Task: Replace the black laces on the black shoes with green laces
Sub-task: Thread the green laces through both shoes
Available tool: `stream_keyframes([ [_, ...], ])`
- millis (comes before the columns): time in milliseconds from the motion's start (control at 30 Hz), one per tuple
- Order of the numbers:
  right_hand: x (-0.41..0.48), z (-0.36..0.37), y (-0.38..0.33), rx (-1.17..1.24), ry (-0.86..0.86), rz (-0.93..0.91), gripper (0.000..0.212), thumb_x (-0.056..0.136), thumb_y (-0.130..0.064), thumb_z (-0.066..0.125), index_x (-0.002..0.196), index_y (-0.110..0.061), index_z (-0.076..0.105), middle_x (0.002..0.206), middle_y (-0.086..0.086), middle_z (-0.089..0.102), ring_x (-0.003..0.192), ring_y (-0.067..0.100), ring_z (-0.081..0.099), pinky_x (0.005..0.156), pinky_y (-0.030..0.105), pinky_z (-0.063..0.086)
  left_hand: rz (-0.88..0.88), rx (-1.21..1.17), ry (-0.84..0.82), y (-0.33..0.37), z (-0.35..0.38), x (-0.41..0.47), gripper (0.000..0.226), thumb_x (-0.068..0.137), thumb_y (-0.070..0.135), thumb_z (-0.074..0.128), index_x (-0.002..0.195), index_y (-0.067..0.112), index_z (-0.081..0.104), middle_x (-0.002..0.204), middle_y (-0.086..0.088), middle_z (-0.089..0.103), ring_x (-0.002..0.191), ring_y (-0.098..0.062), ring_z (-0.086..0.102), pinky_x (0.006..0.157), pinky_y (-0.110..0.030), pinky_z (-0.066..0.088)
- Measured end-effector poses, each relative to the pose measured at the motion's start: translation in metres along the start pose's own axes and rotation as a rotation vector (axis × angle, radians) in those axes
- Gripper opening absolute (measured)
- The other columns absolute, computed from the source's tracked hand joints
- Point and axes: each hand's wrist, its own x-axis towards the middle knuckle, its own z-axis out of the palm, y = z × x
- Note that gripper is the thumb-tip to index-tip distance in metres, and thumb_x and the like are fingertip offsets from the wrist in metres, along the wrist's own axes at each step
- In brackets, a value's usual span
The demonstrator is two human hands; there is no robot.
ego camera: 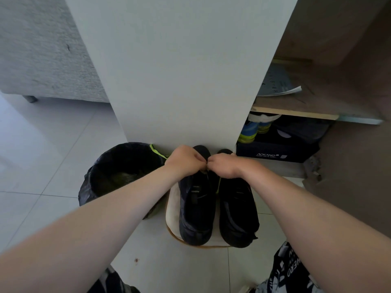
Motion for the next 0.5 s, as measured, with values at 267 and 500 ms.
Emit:
stream_keyframes([
  [267, 0.003, 0.007, 0.013, 0.253, 0.225, -0.043, 0.017, 0.093, -0.026, 0.061, 0.078, -0.032, 0.061, 0.079, -0.010, 0.062, 0.094, 0.022, 0.064, 0.091, 0.039, 0.052, 0.298, 0.462, 0.049, -0.017, -0.022, 0.003, 0.024, 0.091, 0.022, 0.054, 0.104, 0.038, 0.067, 0.107, 0.007, 0.061, 0.094, -0.017, 0.060, 0.073, -0.028, 0.044],
  [500, 0.001, 0.007, 0.011, 0.078, 0.375, 0.055, 0.008, 0.086, -0.050, 0.070, 0.090, -0.044, 0.074, 0.090, -0.021, 0.064, 0.112, 0.015, 0.045, 0.104, 0.045, 0.023, 0.419, 0.549, 0.067, -0.018, -0.012, 0.005, 0.020, 0.095, 0.039, 0.056, 0.107, 0.041, 0.072, 0.114, 0.003, 0.060, 0.111, -0.022, 0.052, 0.096, -0.039, 0.042],
])
